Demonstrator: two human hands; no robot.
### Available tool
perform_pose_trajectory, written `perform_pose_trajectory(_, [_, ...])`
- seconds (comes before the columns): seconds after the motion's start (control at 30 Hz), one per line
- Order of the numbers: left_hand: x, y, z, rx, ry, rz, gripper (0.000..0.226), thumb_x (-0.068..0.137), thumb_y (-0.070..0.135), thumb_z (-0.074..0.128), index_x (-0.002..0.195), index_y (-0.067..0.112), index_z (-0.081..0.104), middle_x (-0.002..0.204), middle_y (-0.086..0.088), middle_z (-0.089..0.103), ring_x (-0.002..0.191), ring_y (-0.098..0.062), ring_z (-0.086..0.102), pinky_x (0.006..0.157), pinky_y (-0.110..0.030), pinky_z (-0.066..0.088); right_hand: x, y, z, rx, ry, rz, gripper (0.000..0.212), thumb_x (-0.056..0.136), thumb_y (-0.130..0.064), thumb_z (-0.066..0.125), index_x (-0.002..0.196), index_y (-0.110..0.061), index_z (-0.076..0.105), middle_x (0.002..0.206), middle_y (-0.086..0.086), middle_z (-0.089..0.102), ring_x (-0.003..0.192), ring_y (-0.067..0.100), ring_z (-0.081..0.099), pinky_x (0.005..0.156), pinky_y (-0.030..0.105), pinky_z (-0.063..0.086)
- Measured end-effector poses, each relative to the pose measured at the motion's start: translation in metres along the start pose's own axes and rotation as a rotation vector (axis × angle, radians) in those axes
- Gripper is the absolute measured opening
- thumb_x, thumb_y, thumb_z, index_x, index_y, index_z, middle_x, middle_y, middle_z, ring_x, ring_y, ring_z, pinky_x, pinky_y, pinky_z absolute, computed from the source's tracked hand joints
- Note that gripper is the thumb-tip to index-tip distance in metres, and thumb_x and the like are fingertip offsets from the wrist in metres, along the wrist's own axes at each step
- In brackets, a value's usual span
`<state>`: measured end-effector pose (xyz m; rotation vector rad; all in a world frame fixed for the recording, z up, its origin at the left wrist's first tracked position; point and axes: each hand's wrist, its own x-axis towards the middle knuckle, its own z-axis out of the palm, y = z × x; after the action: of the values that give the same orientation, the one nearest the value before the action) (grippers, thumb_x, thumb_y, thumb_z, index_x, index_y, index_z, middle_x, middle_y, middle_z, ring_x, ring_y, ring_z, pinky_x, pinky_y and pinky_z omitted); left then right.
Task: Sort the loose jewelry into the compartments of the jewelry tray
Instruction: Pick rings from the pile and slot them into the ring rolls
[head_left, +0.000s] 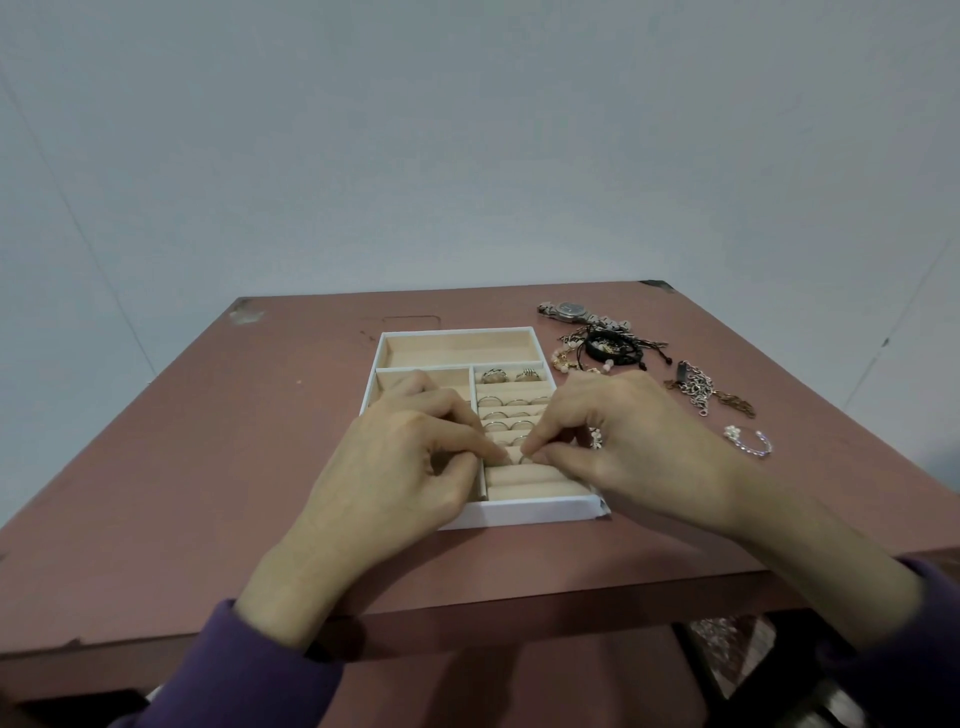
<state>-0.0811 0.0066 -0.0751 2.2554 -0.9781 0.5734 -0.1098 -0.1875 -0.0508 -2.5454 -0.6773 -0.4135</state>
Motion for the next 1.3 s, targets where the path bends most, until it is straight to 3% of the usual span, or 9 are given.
perform_pose_trajectory(0.13, [0.000,0.001,0.000,0.004,0.035,-0.002,0.039,0.069,0.025,0.038,0.077,0.030,0.076,0.075,0.019,0.065,0.076,-0.004,0.044,0.065,-0.028,0.048,-0.002,0.004,0.000,0.065,-0.001,0.027,0.012,0.076,-0.012,0.073,0.082,-0.021,0.077,0.070,-0.020,0.061,0.076,-0.008,0.055,0.069,0.006,0.038])
perform_pose_trajectory(0.27, [0.002,0.006,-0.002,-0.004,0.088,-0.024,0.040,0.070,0.025,0.038,0.084,0.027,0.075,0.074,0.023,0.061,0.077,-0.010,0.051,0.071,-0.033,0.050,-0.011,0.015,-0.015,0.303,0.158,0.204,0.017,0.080,-0.010,0.070,0.081,-0.027,0.075,0.076,-0.010,0.068,0.072,0.008,0.060,0.066,0.018,0.046])
perform_pose_trajectory(0.47, [0.015,0.016,0.004,-0.005,0.098,-0.053,0.041,0.069,0.028,0.035,0.088,0.027,0.072,0.077,0.018,0.063,0.079,-0.004,0.049,0.071,-0.013,0.040,-0.028,0.064,-0.035,0.200,0.333,0.354,0.050,0.086,0.008,0.049,0.068,-0.034,0.069,0.076,-0.014,0.066,0.070,0.021,0.059,0.063,0.029,0.045])
perform_pose_trajectory(0.57, [0.030,0.025,0.016,0.000,0.088,-0.032,0.042,0.070,0.028,0.033,0.089,0.026,0.071,0.080,0.016,0.064,0.080,-0.002,0.045,0.077,-0.007,0.033,-0.035,0.076,-0.030,0.087,0.325,0.331,0.051,0.077,0.019,0.042,0.067,-0.024,0.068,0.073,-0.011,0.061,0.070,-0.001,0.056,0.062,0.009,0.037])
perform_pose_trajectory(0.67, [0.047,0.034,0.031,-0.016,0.067,-0.001,0.041,0.073,0.022,0.035,0.092,0.026,0.071,0.080,0.012,0.063,0.081,-0.008,0.047,0.070,-0.011,0.032,-0.038,0.083,-0.026,0.000,0.312,0.280,0.054,0.071,0.019,0.041,0.067,-0.027,0.068,0.073,-0.002,0.061,0.079,0.014,0.054,0.069,0.018,0.038])
perform_pose_trajectory(0.77, [0.062,0.042,0.046,0.003,0.066,0.031,0.037,0.071,0.015,0.041,0.091,0.022,0.072,0.075,0.013,0.053,0.079,-0.012,0.042,0.069,-0.022,0.036,-0.040,0.086,-0.025,-0.030,0.293,0.264,0.049,0.065,0.010,0.037,0.063,-0.026,0.069,0.075,0.003,0.061,0.082,0.023,0.053,0.071,0.016,0.036])
perform_pose_trajectory(1.0, [0.065,0.038,0.060,0.032,0.120,0.077,0.037,0.071,0.018,0.037,0.083,0.016,0.072,0.076,0.008,0.062,0.078,-0.016,0.048,0.070,-0.021,0.036,-0.044,0.088,-0.023,-0.074,0.294,0.316,0.049,0.059,0.000,0.032,0.064,-0.023,0.075,0.070,-0.008,0.048,0.077,0.006,0.044,0.070,0.008,0.031])
perform_pose_trajectory(1.17, [0.063,0.038,0.060,0.021,0.152,0.067,0.034,0.073,0.016,0.039,0.083,0.017,0.072,0.076,0.016,0.055,0.079,-0.008,0.043,0.067,-0.023,0.039,-0.045,0.092,-0.028,-0.100,0.437,0.440,0.047,0.071,0.018,0.040,0.073,-0.015,0.074,0.072,0.002,0.051,0.079,0.018,0.047,0.065,0.014,0.030])
perform_pose_trajectory(1.3, [0.062,0.041,0.058,0.026,0.168,0.070,0.035,0.074,0.017,0.038,0.082,0.017,0.071,0.076,0.012,0.059,0.080,-0.010,0.045,0.064,-0.030,0.044,-0.046,0.087,-0.025,-0.035,0.322,0.343,0.053,0.070,0.011,0.037,0.080,-0.023,0.076,0.078,0.003,0.054,0.081,0.014,0.045,0.070,0.004,0.030])
